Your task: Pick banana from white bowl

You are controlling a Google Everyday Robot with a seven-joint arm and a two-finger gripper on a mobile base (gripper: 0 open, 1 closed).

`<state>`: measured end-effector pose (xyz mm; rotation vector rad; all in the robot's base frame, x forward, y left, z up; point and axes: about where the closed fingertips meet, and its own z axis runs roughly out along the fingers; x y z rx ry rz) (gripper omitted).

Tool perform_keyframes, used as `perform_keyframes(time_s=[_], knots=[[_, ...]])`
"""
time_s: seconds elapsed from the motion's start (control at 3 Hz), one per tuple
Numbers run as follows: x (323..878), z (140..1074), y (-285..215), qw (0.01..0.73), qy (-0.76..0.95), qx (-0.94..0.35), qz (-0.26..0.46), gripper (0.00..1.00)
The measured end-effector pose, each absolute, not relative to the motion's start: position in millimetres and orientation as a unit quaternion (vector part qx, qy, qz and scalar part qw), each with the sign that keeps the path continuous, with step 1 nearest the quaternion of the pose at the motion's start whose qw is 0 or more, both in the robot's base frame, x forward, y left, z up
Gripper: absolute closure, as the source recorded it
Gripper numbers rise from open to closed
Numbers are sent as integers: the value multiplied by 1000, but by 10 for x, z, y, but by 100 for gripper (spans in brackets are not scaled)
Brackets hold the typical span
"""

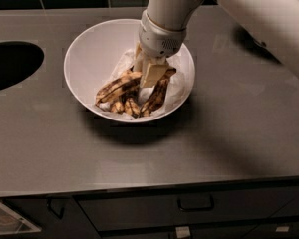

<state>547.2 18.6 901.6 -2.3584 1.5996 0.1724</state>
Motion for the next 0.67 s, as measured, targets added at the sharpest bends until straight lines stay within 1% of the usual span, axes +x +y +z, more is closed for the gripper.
perform_keyframes(time_s=[0.67], knots=[[5105,9594,231,211,528,-822,-2,100]])
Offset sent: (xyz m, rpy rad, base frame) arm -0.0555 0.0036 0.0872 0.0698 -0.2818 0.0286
